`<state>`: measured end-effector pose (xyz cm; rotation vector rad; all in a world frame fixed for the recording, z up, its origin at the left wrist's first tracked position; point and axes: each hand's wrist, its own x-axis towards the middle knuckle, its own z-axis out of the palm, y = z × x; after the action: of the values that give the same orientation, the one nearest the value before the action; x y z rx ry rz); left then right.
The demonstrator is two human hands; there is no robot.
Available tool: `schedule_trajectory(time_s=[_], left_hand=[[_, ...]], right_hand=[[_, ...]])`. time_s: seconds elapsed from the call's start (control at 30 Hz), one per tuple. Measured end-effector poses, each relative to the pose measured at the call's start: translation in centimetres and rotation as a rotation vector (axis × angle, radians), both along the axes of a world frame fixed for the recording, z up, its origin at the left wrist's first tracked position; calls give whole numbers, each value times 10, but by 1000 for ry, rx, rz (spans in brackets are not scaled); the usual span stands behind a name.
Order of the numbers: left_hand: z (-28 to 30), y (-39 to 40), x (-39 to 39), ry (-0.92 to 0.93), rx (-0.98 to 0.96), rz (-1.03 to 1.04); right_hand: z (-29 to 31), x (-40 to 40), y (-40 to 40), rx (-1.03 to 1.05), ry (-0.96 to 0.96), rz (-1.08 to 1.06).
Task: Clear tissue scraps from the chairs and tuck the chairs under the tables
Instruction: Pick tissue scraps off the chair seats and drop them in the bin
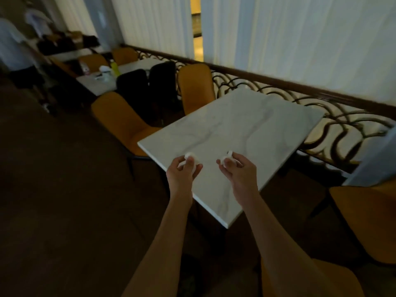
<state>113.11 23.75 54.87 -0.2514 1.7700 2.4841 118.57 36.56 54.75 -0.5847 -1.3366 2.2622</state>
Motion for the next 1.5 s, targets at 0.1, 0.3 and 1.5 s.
schedule_trajectory(time_s=[0.1, 0.3, 1.5], left_hand=[[-9, -41, -27, -2, -39, 48], [-17, -114, -68, -19, -88, 95], [-616, -189, 14, -880, -157, 182]], right_hand=[[-5, -33, -37, 1, -21, 56], [-11, -82, -111, 51, -64, 125], [-611, -27, -187, -136, -898, 352]])
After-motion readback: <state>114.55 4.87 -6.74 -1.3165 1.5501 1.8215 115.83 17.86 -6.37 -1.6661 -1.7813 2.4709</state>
